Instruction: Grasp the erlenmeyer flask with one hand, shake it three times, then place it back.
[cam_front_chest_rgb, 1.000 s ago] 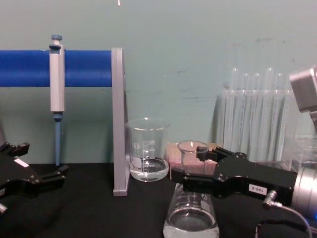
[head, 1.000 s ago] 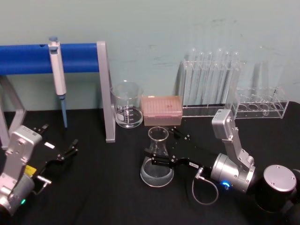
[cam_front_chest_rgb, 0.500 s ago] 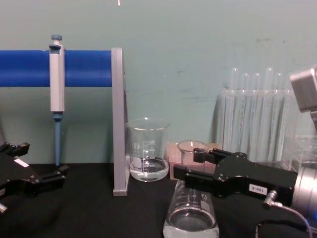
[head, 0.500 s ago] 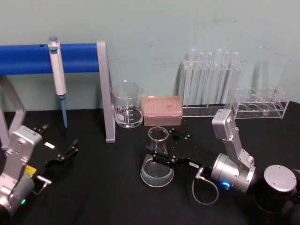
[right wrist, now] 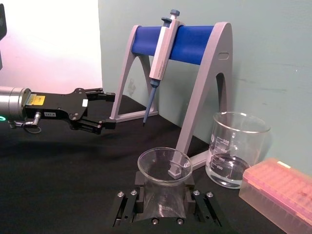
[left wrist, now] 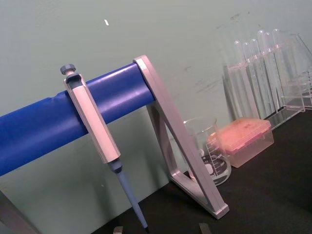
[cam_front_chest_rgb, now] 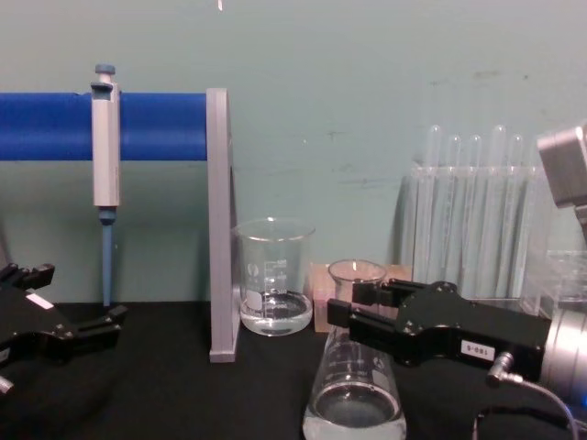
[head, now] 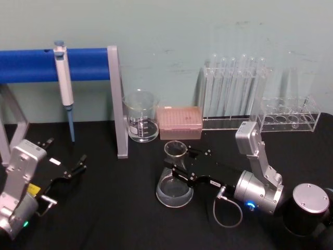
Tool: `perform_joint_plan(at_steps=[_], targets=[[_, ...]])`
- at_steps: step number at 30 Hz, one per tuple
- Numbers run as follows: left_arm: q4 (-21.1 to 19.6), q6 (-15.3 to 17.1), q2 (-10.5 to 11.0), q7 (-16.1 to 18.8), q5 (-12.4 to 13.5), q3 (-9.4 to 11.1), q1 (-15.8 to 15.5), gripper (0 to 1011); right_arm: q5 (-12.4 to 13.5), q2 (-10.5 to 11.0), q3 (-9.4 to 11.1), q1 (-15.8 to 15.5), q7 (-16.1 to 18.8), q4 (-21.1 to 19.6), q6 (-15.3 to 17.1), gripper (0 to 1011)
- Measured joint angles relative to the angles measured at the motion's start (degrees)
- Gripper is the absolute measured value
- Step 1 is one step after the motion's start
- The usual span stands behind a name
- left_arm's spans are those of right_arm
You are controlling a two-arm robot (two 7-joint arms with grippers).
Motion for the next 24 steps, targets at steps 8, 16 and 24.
perform_joint_plan(at_steps=[8,16,24], targets=[[0.00,0.00,0.00,0.00,0.00,0.00,0.00,1001,0.00,0.00,0.00,0.00,0.00,0.00,0.00,451],[0.00,0.00,0.00,0.00,0.00,0.00,0.00,1001,-0.01,0.00,0.00,0.00,0.00,0.00,0.01,451],[0.00,0.00,0.00,0.00,0.00,0.00,0.00,1001,0.27,0.39,0.49,-0.82,-0.41,-1.50,0.11,451]])
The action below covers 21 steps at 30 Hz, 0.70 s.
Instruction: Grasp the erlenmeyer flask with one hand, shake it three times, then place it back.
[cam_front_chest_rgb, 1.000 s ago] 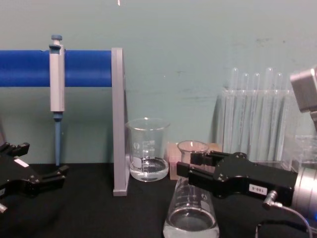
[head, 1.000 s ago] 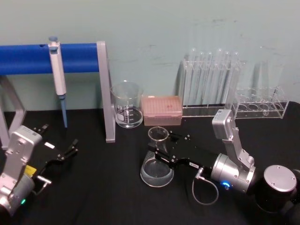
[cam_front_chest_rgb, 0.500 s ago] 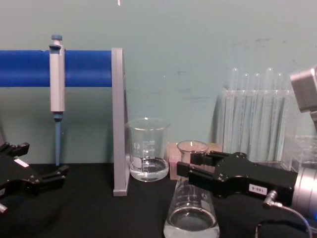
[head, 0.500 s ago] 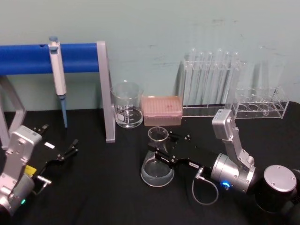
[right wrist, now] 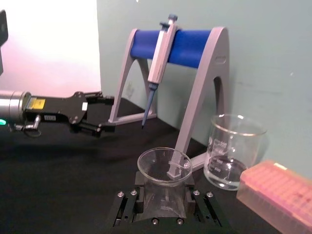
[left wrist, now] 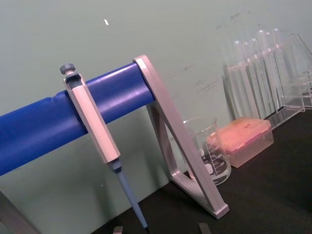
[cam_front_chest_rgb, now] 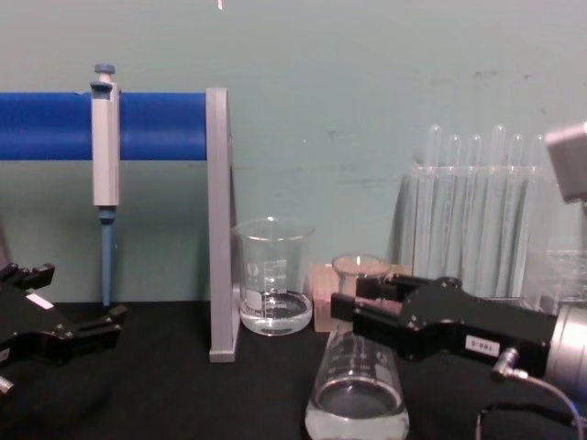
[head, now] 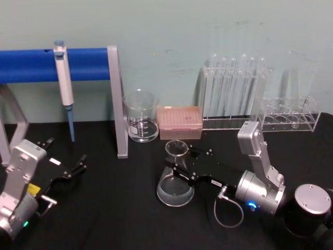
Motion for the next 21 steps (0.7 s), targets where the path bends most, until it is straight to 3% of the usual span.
perform_joint_plan(at_steps=[16,21], targets=[[0.00,0.00,0.00,0.00,0.00,0.00,0.00,1001,1.98,1.63,3.49,-3.65,-5.07,-9.68,1.81,450],[0.00,0.00,0.00,0.00,0.00,0.00,0.00,1001,1.42,2.20,4.94,-5.23,-8.68,-13.90,2.76,451]])
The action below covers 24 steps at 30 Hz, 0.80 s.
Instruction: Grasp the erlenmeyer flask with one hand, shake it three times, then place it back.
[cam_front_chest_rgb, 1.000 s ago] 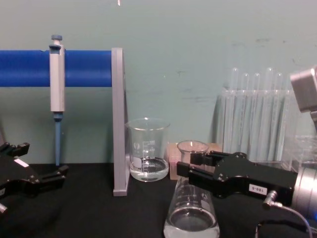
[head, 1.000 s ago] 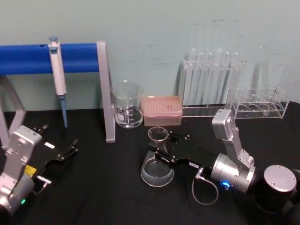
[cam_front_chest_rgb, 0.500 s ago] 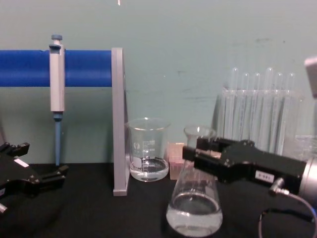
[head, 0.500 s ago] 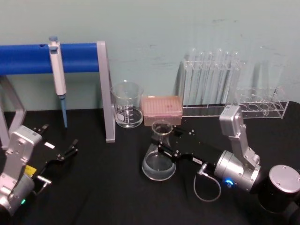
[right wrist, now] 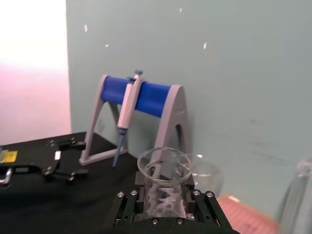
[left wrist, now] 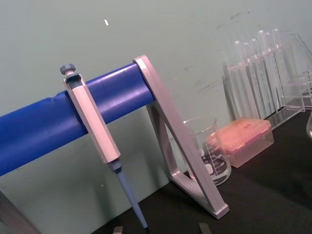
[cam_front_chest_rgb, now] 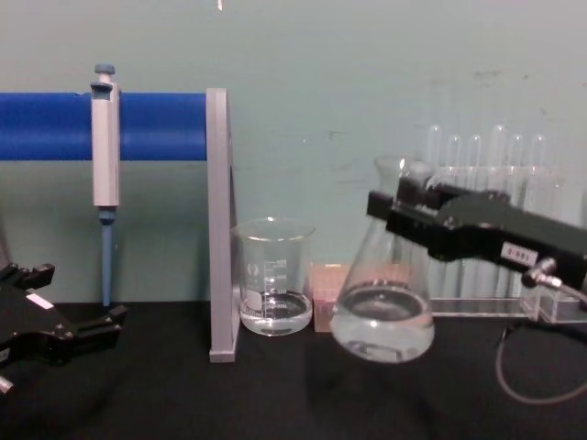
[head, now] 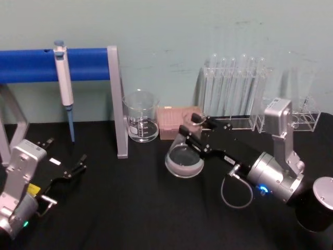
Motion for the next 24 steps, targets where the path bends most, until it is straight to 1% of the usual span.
perform_joint_plan(at_steps=[1,2,9,10,17,24], targets=[[0.00,0.00,0.00,0.00,0.00,0.00,0.00,1001,-0.21,0.09,0.40,-0.46,-0.85,-1.05,0.26,450],[0.00,0.00,0.00,0.00,0.00,0.00,0.00,1001,-0.21,0.09,0.40,-0.46,-0.85,-1.05,0.26,450],[0.00,0.00,0.00,0.00,0.00,0.00,0.00,1001,-1.37,0.20,2.11,-2.59,-4.79,-4.97,2.12,450],[0.00,0.00,0.00,0.00,0.00,0.00,0.00,1001,-1.77,0.07,2.45,-3.08,-5.79,-5.55,2.42,450],[0.00,0.00,0.00,0.00,0.00,0.00,0.00,1001,-3.06,-1.20,4.14,-5.17,-9.55,-7.34,3.63,450],[0.00,0.00,0.00,0.00,0.00,0.00,0.00,1001,-3.78,-1.95,5.09,-6.15,-10.30,-8.13,4.28,450]])
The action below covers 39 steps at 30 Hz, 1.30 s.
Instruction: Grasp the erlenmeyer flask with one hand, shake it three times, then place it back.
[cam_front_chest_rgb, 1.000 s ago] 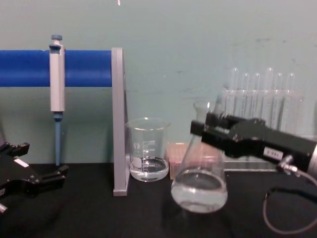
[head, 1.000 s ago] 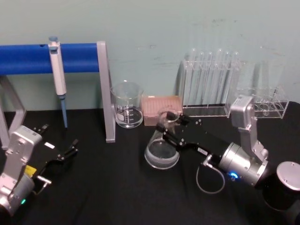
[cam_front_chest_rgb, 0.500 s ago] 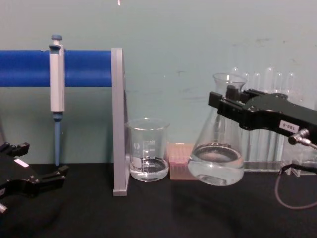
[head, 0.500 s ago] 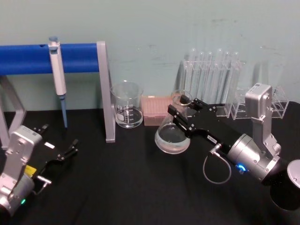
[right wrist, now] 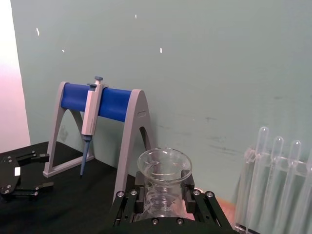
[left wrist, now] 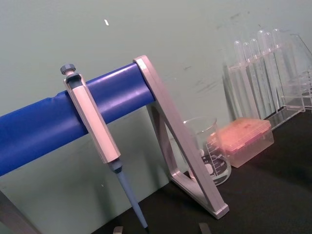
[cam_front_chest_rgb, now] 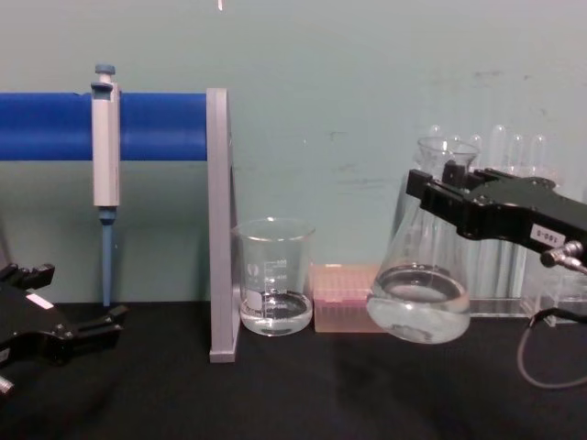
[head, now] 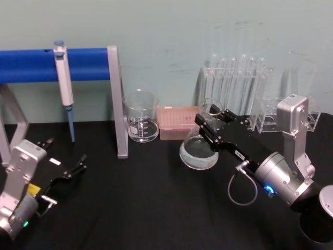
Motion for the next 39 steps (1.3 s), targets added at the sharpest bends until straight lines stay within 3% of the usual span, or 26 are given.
perform_joint_plan(at_steps=[18,27,39], targets=[[0.00,0.00,0.00,0.00,0.00,0.00,0.00,1001,-1.88,-0.65,0.44,-1.27,0.01,-1.70,0.59,450],[0.00,0.00,0.00,0.00,0.00,0.00,0.00,1001,-1.78,-0.33,-1.04,-1.44,2.79,-2.69,0.32,450],[0.00,0.00,0.00,0.00,0.00,0.00,0.00,1001,0.24,1.10,-4.30,-0.84,8.30,-3.69,-1.02,451]])
